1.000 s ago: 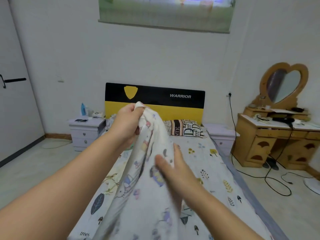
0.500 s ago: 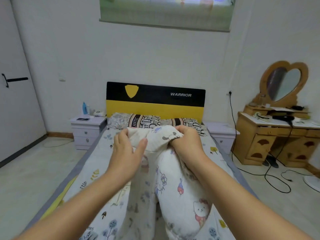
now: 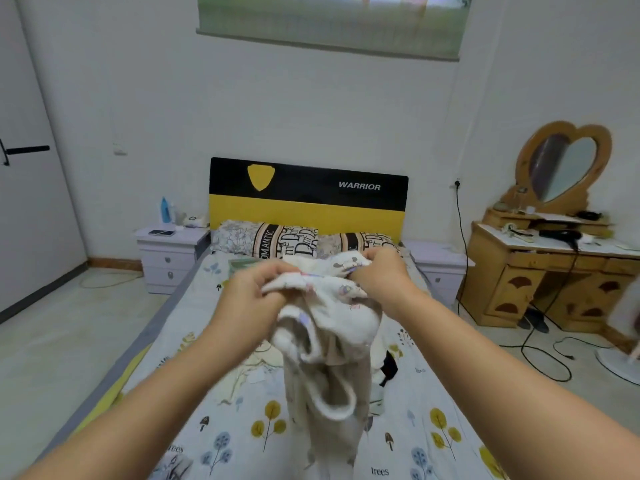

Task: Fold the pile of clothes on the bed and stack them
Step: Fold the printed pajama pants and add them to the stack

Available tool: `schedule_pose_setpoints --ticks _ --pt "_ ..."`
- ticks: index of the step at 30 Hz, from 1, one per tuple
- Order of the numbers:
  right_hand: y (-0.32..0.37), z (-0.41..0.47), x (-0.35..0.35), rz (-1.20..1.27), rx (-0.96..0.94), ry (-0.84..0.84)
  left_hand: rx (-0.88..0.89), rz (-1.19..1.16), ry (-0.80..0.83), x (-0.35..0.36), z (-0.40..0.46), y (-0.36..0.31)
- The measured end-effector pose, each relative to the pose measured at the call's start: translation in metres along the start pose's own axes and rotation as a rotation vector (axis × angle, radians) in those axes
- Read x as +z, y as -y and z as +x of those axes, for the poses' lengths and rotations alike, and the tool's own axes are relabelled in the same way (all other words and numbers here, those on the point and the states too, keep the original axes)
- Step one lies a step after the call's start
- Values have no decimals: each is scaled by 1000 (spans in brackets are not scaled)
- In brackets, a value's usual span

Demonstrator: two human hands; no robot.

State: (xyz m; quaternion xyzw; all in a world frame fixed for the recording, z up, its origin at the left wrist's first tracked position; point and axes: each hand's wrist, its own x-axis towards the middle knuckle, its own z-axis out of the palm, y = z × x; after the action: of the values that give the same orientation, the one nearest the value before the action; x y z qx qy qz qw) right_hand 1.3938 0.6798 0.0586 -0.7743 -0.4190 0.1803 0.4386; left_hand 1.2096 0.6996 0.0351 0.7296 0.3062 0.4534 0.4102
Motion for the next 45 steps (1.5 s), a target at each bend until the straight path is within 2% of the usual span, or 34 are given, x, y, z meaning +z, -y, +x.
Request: schedule_pose_setpoints --ticks 2,5,9,12,14,19,22,24,27,29,32,35,38,41,43,45 --pt "-10 -6 7 24 74 75 -54 -123 59 -6 14 -11" --pt "-18 -17 15 231 141 175 -126 -236 102 -4 30 -22" --pt "-18 -37 14 632 183 343 -189 -400 66 2 42 -32" --pt "-19 -55 12 785 168 312 -244 -503 -30 6 52 -38" --pt "-18 -71 14 683 121 252 -272 -549 -108 8 59 -40" --pt "-26 -90 36 112 -130 219 -315 -579 -136 16 67 -41" --pt "-37 -75 24 -163 -143 67 -315 -502 -163 6 71 -34" --pt "-40 -66 9 -205 -138 -28 -311 -410 -149 -3 73 -25" --pt "-31 -55 -13 -184 -205 -120 -351 -286 0 -13 69 -14" --pt "-22 -49 -22 -128 -256 -118 -394 -96 101 -13 66 -6" --pt "-11 -46 -29 -92 -246 -39 -362 138 100 -7 64 0" --pt "-4 -47 -34 35 -124 143 -331 187 87 -8 68 9" --pt "-8 -46 -40 5 -27 256 -276 385 50 -14 72 18" --pt "-20 -37 -44 -132 25 178 -234 587 37 -19 75 28" --pt "-29 -29 -45 -276 51 129 -239 635 103 -20 75 30" --pt "-36 -20 -47 -365 21 -25 -271 688 216 -20 73 30"
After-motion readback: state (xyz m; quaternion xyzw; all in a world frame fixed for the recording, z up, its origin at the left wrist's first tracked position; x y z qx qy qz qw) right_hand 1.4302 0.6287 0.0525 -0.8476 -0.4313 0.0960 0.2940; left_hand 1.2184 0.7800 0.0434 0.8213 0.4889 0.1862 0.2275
